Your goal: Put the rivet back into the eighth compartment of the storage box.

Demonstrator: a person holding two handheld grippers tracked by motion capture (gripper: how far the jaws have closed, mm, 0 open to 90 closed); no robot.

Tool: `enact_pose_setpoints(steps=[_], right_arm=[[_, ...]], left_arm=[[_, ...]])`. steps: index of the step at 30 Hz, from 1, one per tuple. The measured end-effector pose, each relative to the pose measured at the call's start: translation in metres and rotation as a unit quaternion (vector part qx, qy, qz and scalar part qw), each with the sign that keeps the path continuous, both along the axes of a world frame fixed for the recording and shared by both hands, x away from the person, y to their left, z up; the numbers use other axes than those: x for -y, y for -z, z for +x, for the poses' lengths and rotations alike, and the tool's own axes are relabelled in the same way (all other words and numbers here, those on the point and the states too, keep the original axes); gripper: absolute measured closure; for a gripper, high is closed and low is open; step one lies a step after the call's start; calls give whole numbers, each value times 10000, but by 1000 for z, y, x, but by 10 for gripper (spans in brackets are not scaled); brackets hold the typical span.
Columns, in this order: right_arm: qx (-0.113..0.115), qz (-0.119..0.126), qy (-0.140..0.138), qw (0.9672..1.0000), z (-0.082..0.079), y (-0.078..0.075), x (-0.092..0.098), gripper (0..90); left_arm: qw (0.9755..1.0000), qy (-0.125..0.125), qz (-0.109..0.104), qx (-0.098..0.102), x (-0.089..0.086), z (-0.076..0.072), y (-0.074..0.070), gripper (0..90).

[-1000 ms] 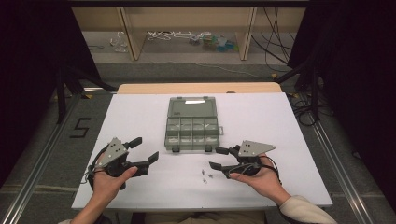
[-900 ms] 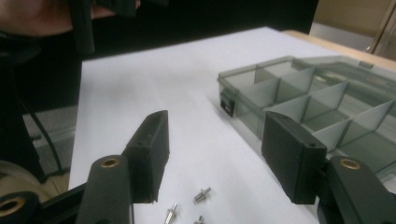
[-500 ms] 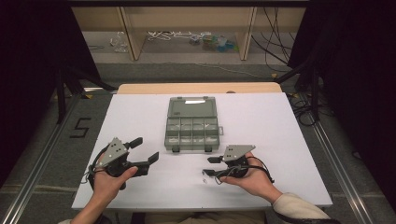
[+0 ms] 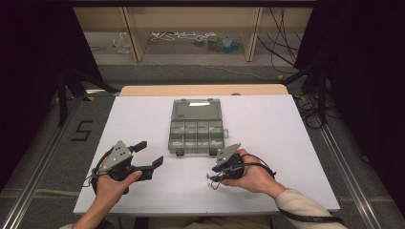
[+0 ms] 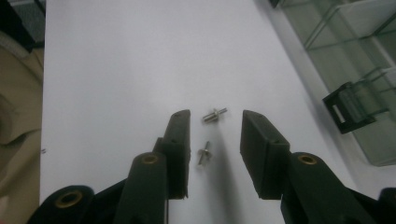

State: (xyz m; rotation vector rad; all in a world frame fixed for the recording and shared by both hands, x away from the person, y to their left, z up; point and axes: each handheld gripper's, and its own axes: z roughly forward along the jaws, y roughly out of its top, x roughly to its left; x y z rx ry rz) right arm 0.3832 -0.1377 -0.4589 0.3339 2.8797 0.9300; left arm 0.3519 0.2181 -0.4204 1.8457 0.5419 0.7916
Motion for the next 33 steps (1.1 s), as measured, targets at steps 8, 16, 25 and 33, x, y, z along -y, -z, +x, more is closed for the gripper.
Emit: enact_pose_setpoints(steps=[8, 16, 25, 33], right_arm=[[-196, -657, -36, 9976, 1, 4, -11, 652], [-342, -912, -65, 9952, 4, 6, -17, 672], [-430, -1147, -63, 9924, 7, 4, -24, 732], [-463, -1197, -18, 9917, 7, 3, -25, 821]], left_arm=[[10000, -2, 42, -3, 1, 0, 0, 175], [10000, 10, 16, 41, 0, 1, 1, 175], [10000, 22, 2, 27, 1, 1, 1, 175], [10000, 13, 19, 30, 1, 1, 1, 176]])
